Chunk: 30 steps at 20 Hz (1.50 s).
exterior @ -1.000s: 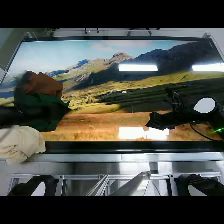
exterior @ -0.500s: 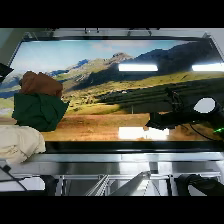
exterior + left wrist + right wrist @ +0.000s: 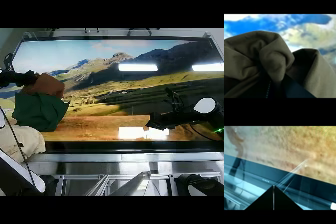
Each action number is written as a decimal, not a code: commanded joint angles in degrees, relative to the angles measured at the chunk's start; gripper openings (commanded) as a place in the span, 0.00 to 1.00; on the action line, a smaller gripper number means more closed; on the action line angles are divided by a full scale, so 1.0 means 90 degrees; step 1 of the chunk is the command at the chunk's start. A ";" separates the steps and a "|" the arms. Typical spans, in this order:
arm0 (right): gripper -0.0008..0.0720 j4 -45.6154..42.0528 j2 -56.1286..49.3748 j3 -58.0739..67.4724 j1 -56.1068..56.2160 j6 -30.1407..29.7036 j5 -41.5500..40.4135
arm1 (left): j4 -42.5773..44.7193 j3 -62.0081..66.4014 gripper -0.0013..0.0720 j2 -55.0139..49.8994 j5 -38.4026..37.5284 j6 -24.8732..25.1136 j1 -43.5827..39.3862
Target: Fold the shirts.
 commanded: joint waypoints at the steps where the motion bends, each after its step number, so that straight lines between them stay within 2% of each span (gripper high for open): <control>1: 0.04 0.0002 -0.0005 -0.0002 0.0005 0.0002 -0.0017 | -0.0503 0.0114 0.06 0.0398 -0.0289 0.0248 -0.0328; 4: 0.04 0.0002 -0.0005 -0.0002 0.0005 0.0002 -0.0017 | -0.2006 0.0112 0.06 0.1481 -0.0483 0.0542 -0.0532; 7: 0.04 0.0002 -0.0005 -0.0002 0.0005 0.0000 -0.0017 | -0.3252 0.0112 0.06 0.2453 -0.1348 0.0520 -0.0945; 11: 0.04 0.0010 -0.0005 -0.0002 0.0005 0.0002 0.0007 | -0.3232 -0.0345 0.05 0.3225 -0.3322 -0.0231 -0.1902; 15: 0.04 -0.0005 -0.0005 -0.0002 -0.0019 -0.0005 0.0401 | -0.3215 -0.2152 0.04 0.4065 -0.2965 -0.0202 -0.2929; 16: 0.04 -0.0002 -0.0005 0.0000 -0.0053 -0.0112 0.0481 | -0.3075 -0.2455 0.07 0.4175 -0.2737 -0.0187 -0.3065; 17: 0.05 -0.0005 -0.0005 0.0007 -0.0063 -0.0282 0.0544 | -0.2752 -0.2640 0.32 0.4245 -0.2540 -0.0189 -0.3152; 18: 0.07 -0.0017 -0.0005 0.0015 -0.0083 -0.0393 0.0600 | -0.2463 -0.2735 0.45 0.4286 -0.2453 -0.0291 -0.3174; 19: 0.34 -0.0024 -0.0005 0.0019 -0.0119 -0.0406 0.0685 | -0.2220 -0.2756 0.48 0.4289 -0.2463 -0.0362 -0.3162; 20: 0.67 -0.0012 -0.0005 0.0024 -0.0160 -0.0408 0.0716 | -0.2045 -0.2756 0.49 0.4286 -0.2538 -0.0449 -0.3075; 21: 0.81 0.0000 -0.0002 0.0027 -0.0204 -0.0408 0.0731 | -0.1877 -0.2759 0.49 0.4286 -0.2652 -0.0551 -0.2985; 24: 0.80 0.0007 -0.0007 0.0022 -0.0240 -0.0566 0.0733 | -0.0981 -0.2807 0.48 0.4286 -0.3055 -0.1093 -0.2701; 27: 0.80 0.0005 -0.0019 -0.0085 0.0032 -0.0831 0.0818 | -0.0731 -0.3519 0.48 0.4289 -0.3361 -0.1134 -0.2574; 30: 0.80 0.0005 -0.0226 -0.0253 0.0678 -0.1005 0.0168 | -0.0736 -0.4670 0.48 0.4284 -0.2951 -0.1052 -0.2603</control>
